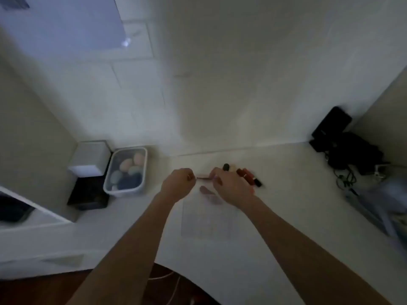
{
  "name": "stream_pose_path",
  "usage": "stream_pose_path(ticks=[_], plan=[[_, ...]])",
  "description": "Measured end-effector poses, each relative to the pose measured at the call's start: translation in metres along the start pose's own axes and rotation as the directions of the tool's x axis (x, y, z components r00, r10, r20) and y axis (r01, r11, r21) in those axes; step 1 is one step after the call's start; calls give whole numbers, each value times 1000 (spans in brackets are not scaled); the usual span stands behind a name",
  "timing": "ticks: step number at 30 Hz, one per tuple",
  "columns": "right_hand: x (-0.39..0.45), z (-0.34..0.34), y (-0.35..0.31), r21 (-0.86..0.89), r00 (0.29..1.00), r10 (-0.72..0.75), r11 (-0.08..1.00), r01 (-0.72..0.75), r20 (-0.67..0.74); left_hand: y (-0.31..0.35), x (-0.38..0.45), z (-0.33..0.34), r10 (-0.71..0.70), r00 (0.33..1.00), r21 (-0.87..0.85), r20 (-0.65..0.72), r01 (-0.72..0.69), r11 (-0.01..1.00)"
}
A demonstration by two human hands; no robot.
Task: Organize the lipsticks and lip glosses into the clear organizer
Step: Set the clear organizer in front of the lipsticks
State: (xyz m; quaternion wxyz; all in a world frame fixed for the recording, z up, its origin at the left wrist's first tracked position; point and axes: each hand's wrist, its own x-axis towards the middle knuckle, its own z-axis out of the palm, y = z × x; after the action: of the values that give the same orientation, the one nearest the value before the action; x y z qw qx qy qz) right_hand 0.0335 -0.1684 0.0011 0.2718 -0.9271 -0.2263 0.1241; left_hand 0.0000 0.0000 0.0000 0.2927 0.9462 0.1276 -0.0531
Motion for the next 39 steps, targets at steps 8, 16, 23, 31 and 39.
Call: stream_pose_path(ticks=[8, 16, 23, 31, 39], plan=[[-7, 56, 31, -194, 937, -205, 969, 153, -283, -33, 11, 55, 41, 999, -666, -19, -43, 745], [-4, 68, 38, -244, 862, -262, 955, 168, -434, -46, 18, 65, 313, 949, -940, -32, -135, 313], [-8, 71, 36, -73, 815, -209, 977, 202, -540, -50, 2, 70, 290, 950, -963, -119, -181, 200], [-19, 70, 69, 470, 655, 196, 840, 272, -729, -67, 18, 73, 126, 974, -894, -190, -225, 388], [-7, 84, 107, 178, 823, -28, 972, 156, -567, -73, 33, 76, 311, 922, -664, -230, -382, 643]])
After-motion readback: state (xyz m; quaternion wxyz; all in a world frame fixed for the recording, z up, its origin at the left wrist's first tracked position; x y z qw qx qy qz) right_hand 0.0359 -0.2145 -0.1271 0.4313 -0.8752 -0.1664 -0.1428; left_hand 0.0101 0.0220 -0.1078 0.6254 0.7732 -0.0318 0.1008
